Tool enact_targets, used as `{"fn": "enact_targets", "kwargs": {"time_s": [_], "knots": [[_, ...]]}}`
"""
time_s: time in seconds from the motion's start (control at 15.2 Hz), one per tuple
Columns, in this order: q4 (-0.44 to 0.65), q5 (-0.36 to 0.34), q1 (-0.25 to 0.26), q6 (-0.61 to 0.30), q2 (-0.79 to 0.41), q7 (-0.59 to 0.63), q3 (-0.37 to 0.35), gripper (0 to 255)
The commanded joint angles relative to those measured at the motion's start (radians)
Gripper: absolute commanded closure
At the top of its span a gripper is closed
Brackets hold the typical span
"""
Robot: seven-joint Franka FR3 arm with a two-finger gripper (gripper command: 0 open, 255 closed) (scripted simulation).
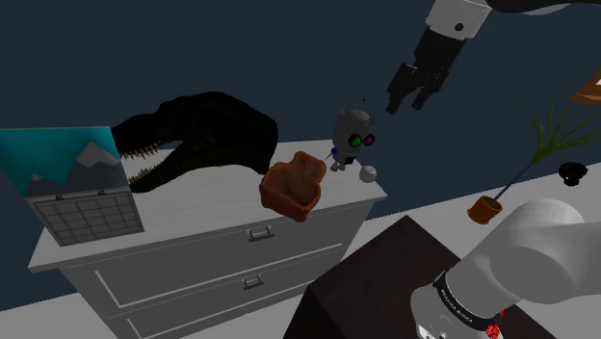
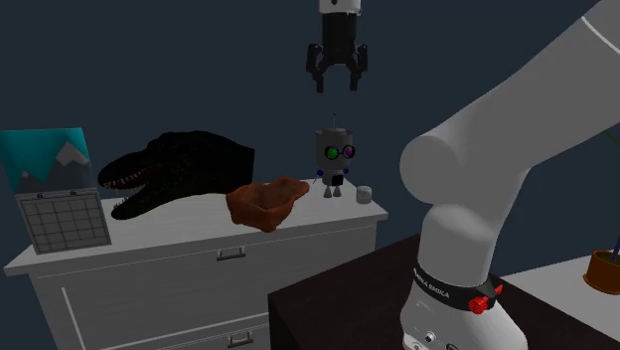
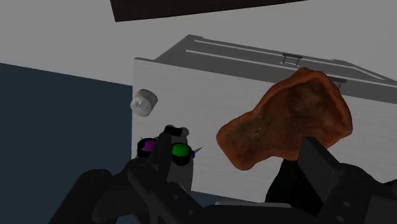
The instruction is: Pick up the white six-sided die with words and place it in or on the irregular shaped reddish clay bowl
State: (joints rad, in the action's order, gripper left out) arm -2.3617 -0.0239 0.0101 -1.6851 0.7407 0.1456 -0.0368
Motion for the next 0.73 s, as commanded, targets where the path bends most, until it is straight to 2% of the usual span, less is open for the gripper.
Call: {"fn": "enact_targets", "kwargs": {"time_s": [0.0, 0.66], "knots": [[0.0, 0.0, 0.0, 0.0, 0.0, 0.0, 0.0, 0], [-0.149, -0.059, -0.058, -0.291, -0.16, -0.11, 0.126, 0]]}}
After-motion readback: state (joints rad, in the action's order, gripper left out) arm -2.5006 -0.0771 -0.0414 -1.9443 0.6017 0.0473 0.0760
